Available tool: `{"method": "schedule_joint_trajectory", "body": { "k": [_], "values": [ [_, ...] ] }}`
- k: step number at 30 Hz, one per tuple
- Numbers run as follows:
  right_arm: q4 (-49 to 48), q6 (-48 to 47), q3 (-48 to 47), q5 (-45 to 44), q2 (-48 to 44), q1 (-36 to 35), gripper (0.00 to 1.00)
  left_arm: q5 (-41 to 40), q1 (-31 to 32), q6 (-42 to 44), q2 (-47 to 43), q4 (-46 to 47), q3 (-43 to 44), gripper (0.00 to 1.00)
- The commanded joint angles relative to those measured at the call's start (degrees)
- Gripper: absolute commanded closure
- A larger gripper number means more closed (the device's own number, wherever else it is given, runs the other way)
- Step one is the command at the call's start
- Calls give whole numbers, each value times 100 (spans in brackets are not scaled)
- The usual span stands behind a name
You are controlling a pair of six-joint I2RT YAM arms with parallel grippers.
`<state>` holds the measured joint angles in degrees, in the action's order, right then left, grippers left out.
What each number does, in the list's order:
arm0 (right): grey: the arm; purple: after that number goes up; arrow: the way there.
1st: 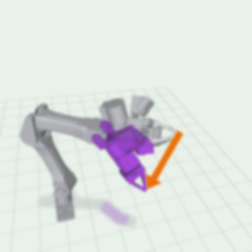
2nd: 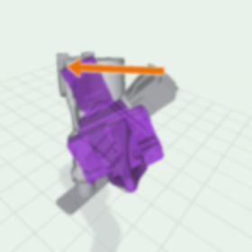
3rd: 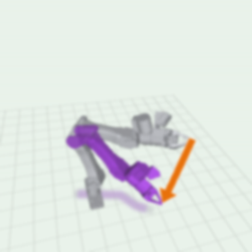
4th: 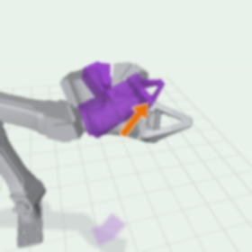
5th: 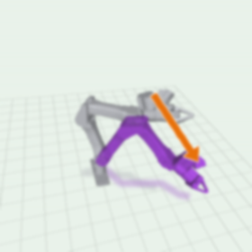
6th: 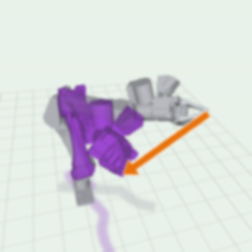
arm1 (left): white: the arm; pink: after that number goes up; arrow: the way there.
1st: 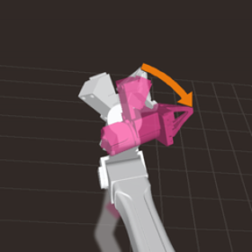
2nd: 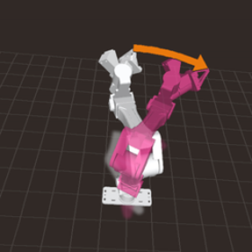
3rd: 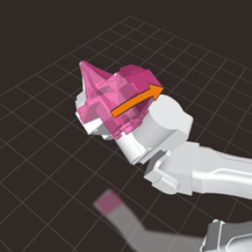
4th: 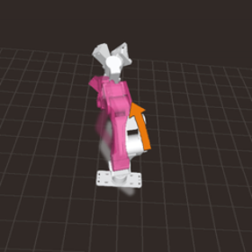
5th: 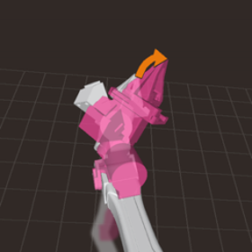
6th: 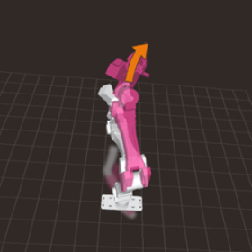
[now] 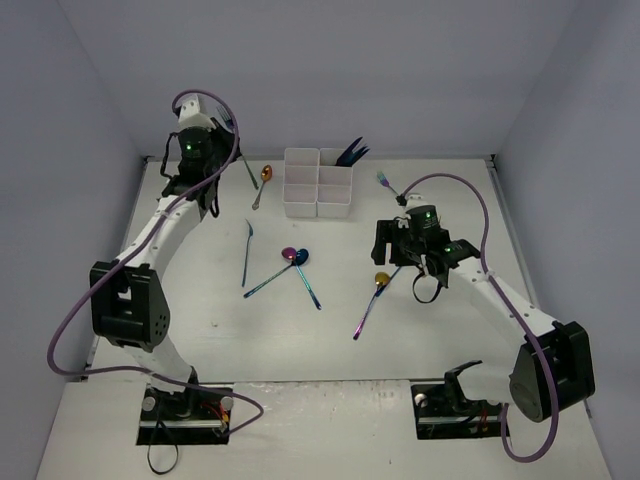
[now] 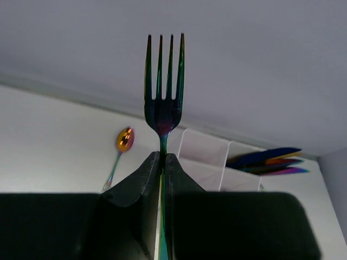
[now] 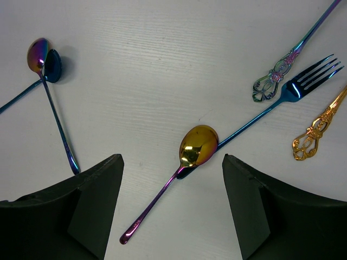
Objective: Sort the eating utensils into containers
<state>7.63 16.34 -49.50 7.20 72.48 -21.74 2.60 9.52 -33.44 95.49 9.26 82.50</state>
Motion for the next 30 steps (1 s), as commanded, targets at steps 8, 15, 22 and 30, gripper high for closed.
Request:
{"method": "schedule_joint_trajectory", "body": {
  "k": [8,15,22,30],
  "values": [
    [-51,-87,-139,194,-164,7,29,33,428,326,1348,3374,798,100],
    [-24,-52,-140,333,-25,11,29,147,558,215,2214,4456,1404,100],
    [3,-69,-68,371,31,3,29,-18,728,342,2812,4963,1935,100],
    [45,-132,-89,308,200,3,29,-110,852,580,3192,4934,2325,100]
  ]
}}
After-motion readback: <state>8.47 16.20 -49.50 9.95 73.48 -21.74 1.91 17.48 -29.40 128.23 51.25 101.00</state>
